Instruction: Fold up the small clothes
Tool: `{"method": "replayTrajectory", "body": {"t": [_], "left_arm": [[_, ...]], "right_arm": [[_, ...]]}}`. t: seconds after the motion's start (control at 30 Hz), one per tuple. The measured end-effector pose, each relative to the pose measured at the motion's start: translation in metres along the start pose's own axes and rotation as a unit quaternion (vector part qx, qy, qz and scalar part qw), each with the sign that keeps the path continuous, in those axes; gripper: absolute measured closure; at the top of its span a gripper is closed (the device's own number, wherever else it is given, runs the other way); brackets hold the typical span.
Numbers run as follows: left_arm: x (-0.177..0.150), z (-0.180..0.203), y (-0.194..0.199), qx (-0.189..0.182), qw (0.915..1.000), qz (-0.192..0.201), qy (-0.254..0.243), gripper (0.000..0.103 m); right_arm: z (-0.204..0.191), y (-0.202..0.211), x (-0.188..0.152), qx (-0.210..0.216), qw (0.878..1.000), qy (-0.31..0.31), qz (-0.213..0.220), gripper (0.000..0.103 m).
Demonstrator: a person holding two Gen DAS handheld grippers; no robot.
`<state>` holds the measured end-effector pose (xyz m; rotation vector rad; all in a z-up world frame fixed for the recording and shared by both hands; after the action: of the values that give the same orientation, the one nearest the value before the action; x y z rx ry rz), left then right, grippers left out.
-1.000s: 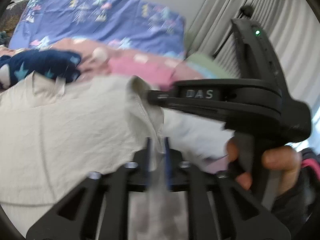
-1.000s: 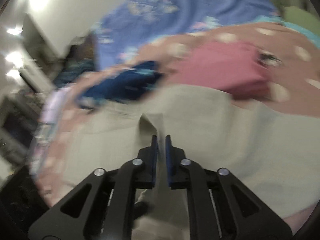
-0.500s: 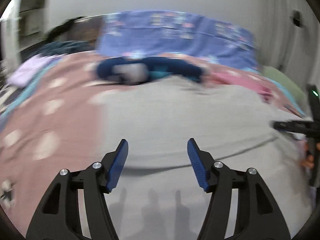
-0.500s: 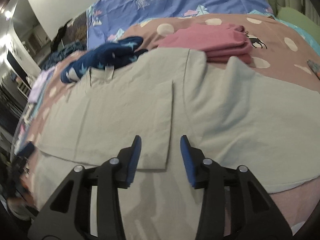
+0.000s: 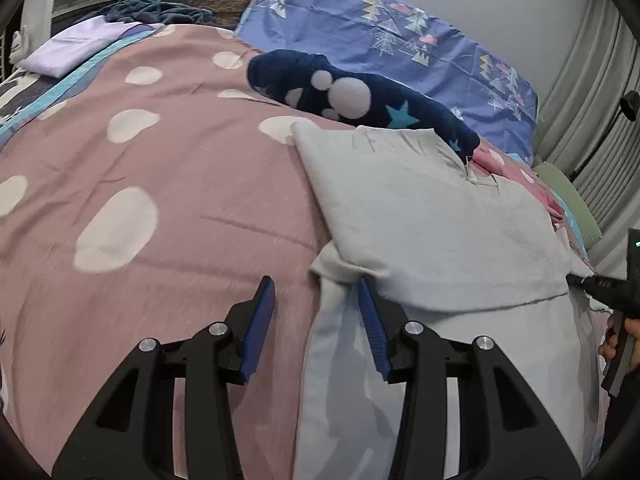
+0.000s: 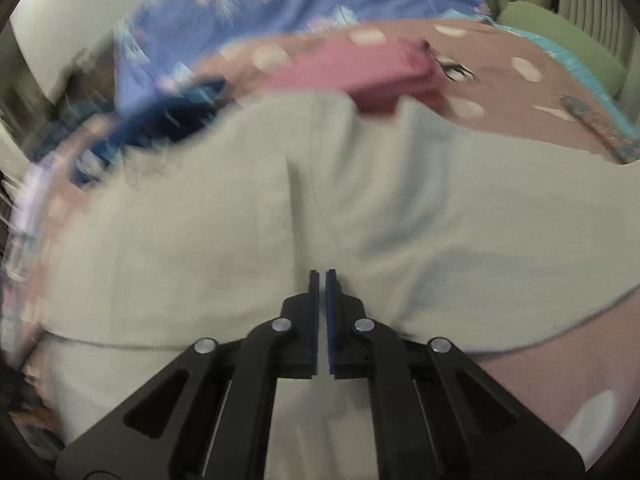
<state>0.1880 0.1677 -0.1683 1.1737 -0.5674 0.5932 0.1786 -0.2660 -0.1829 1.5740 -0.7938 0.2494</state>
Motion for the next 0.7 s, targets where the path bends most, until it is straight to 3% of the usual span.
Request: {"method": "replayTrajectory", "body": {"t": [0.1,0.17,0.23,0.4,0.57,0.7], "left_arm": [[0.002,0.0,-0.006,-0.019,0.9998,0.0,0.006,0.058],[0.001,-0.002,-0.008,-0.032,0.9994,0.001,0.014,0.058],[0.001,-0.005,-0.009,-0.048,0.9985,0.004,0.025,0.058],[-0.001,-0.01,-0.009,-0.075,0.9961,0.009,0.047,0.059],[-0.001,-0.013,-0.009,-0.096,0.9937,0.01,0.057,0.059],[-0.001,-0.023,-0.015,-0.14,0.9853,0.01,0.098,0.059]], "right_arm": [[-0.009,0.012,0.006,-0.015,0.999,-0.024,0.018,0.091],[-0.044,0.03,0.018,-0.015,0.998,0.017,0.063,0.077],[-0.091,0.036,0.029,0.011,0.994,0.076,0.075,0.071],[-0.248,0.019,0.035,0.118,0.968,0.217,0.041,0.07],[-0.371,-0.026,0.018,0.128,0.941,0.314,0.01,0.07],[-0.422,-0.061,0.016,0.116,0.936,0.331,-0.015,0.069]]}}
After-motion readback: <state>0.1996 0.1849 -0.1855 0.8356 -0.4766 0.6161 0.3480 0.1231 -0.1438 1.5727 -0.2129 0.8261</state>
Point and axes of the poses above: each gripper's, at about its wrist camera, not at the fingertips, and y roughly against the way its jaws point, z to its right, x to its top, the point moved 2 cm from there along -y, roughly the way its jaws point, and after that the axes turned 3 degrees about z, right-handed, at the moved point
